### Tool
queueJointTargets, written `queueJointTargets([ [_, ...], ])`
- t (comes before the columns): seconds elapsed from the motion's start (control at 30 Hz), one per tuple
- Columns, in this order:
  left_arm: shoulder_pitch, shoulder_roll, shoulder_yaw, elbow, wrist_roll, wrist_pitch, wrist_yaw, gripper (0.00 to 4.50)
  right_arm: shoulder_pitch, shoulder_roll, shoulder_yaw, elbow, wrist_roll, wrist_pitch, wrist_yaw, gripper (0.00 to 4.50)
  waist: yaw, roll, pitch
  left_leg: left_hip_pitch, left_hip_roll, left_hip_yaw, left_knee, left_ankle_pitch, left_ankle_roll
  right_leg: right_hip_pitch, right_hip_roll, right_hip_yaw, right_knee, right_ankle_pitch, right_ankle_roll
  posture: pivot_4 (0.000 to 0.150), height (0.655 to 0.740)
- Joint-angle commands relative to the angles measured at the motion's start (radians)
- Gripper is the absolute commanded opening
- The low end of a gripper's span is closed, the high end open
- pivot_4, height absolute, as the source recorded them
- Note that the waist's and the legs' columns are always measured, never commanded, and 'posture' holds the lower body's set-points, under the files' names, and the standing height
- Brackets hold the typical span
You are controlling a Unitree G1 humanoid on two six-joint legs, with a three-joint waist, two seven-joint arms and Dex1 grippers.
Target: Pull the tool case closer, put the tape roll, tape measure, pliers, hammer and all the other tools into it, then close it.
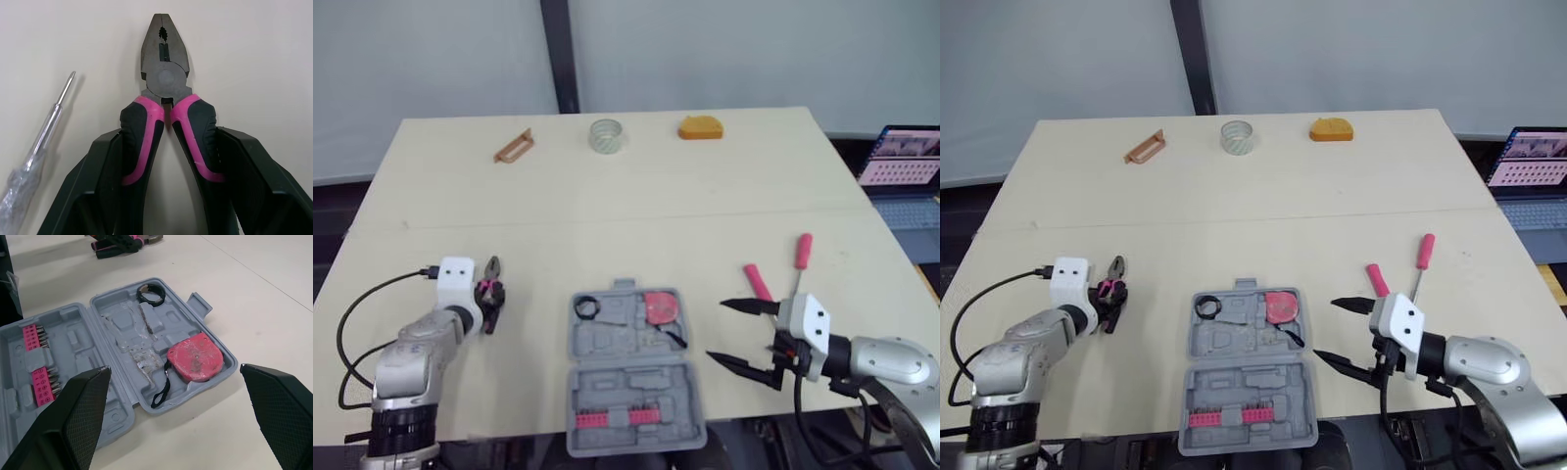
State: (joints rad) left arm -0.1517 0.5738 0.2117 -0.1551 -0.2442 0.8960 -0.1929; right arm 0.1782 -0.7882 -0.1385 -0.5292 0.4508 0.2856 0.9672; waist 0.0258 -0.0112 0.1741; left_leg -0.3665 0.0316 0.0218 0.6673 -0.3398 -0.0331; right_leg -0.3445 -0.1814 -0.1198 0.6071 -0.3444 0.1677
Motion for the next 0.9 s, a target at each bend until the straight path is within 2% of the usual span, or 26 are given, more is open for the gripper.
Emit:
queueJointTargets([
  [0.03,-0.019,0.088,-0.013,-0.112,-0.09,-0.018,-0.211,2.45,-0.002,-0.01,-0.04,-0.034,0.016,0.001,-0.008,4.5,0.0,0.0,0.0,-0.001,0.0,0.0,0.0,0.0,0.0,-0.001,0.0,0.0,0.0,0.0,0.0,0.15,0.74],
  [0.17,0.051,0.347,-0.144,-0.271,-0.146,-0.17,-0.629,2.45,-0.054,-0.032,-0.033,-0.002,0.028,-0.007,0.034,4.5,-0.003,0.0,0.001,-0.002,0.0,0.001,0.0,0.0,0.0,-0.002,0.0,0.0,-0.001,0.0,0.0,0.15,0.74],
  [0.27,-0.002,0.401,-0.206,-0.293,-0.16,-0.204,-0.725,2.45,-0.105,-0.034,-0.012,0.017,0.025,0.008,0.03,4.5,-0.001,0.003,0.003,-0.001,0.0,0.002,-0.001,0.0,0.0,-0.002,0.0,0.001,-0.001,0.0,0.0,0.15,0.74],
  [0.37,-0.115,0.393,-0.309,-0.296,-0.14,-0.226,-0.792,2.45,-0.164,-0.035,0.025,0.005,0.032,0.07,0.013,4.5,0.002,0.004,0.003,-0.001,0.0,0.001,0.0,0.0,0.0,-0.002,0.0,0.001,0.001,0.0,0.0,0.15,0.74],
  [0.57,-0.331,0.288,-0.49,-0.263,-0.081,-0.228,-0.835,2.45,-0.275,-0.078,0.122,-0.081,0.035,0.264,-0.015,4.5,0.002,0.004,0.004,-0.004,0.0,0.001,0.001,0.0,0.0,-0.003,0.0,0.001,0.001,0.0,0.0,0.15,0.74],
  [0.9,-0.493,0.207,-0.644,-0.191,-0.009,-0.254,-0.939,2.45,-0.414,-0.087,0.247,-0.178,0.059,0.498,-0.082,4.5,0.0,0.002,0.005,-0.006,0.0,0.001,0.001,0.001,0.0,-0.006,0.0,0.001,0.002,0.0,0.0,0.15,0.74],
])
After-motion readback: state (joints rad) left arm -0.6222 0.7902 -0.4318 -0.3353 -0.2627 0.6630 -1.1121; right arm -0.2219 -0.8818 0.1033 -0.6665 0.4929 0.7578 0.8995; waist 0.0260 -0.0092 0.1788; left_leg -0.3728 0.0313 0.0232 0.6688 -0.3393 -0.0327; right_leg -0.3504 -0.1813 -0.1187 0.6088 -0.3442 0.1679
